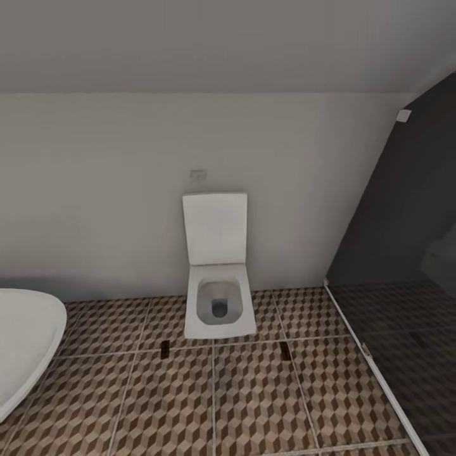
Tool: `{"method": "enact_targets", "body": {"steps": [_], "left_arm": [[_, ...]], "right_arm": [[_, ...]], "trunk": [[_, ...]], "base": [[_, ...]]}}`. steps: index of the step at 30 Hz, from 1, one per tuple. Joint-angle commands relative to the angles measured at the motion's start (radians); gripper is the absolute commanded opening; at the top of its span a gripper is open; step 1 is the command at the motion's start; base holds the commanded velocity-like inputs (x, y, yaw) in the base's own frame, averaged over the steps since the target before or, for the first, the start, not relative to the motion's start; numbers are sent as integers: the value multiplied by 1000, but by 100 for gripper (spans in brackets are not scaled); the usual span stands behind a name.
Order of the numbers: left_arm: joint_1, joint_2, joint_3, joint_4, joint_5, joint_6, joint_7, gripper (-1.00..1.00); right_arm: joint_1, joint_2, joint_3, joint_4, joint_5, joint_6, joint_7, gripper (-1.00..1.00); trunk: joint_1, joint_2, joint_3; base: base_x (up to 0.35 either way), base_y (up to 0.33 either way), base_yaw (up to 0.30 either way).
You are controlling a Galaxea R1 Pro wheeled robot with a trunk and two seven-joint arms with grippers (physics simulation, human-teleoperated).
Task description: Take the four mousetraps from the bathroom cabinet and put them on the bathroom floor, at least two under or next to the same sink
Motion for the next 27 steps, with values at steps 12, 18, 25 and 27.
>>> {"method": "enact_targets", "body": {"steps": [12,18,25,27], "left_arm": [[17,2,-8,-5,9,-3,8,100],[22,0,-10,-6,9,-3,8,100],[23,0,-10,-6,9,-3,8,100],[23,0,-10,-6,9,-3,8,100]], "right_arm": [[0,0,9,1,-9,-3,-1,100],[0,0,9,1,-9,-3,-1,100],[0,0,9,1,-9,-3,-1,100],[0,0,9,1,-9,-3,-1,100]], "trunk": [[-46,84,57],[-69,126,85],[-96,175,118],[-104,189,128]], "base": [[0,0,0],[0,0,0],[0,0,0],[0,0,0]]}}
